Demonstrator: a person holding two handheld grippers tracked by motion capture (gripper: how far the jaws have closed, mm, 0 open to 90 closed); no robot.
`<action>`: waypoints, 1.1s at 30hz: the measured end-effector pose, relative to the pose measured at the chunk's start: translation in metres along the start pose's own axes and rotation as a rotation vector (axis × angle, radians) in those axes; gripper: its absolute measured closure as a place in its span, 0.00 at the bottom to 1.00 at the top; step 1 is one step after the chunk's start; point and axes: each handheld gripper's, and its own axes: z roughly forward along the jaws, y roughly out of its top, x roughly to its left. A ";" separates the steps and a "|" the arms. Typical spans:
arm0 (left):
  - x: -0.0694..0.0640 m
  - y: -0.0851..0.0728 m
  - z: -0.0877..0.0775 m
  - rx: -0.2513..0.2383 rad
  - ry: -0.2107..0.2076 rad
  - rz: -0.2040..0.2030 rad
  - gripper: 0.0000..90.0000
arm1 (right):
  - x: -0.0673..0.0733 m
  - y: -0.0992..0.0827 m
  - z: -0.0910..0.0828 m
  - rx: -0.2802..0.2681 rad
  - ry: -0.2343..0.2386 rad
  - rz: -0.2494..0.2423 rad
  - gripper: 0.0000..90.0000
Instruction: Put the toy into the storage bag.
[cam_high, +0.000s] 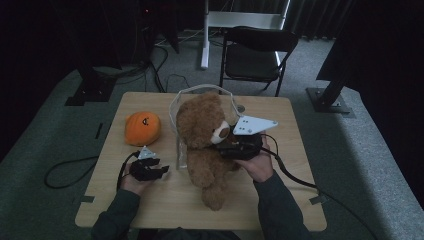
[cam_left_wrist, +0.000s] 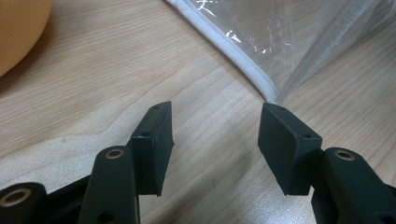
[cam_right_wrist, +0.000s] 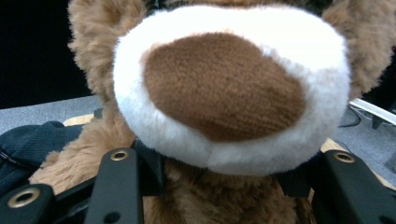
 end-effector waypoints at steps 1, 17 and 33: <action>0.000 0.000 0.000 0.001 0.000 0.001 0.51 | 0.000 0.001 -0.001 -0.001 -0.003 -0.001 0.51; 0.000 -0.001 0.003 0.009 0.002 0.004 0.51 | -0.002 0.012 -0.007 -0.004 -0.007 -0.009 0.51; -0.001 -0.001 0.004 0.015 0.000 0.005 0.51 | -0.008 0.022 -0.015 -0.022 -0.024 -0.001 0.51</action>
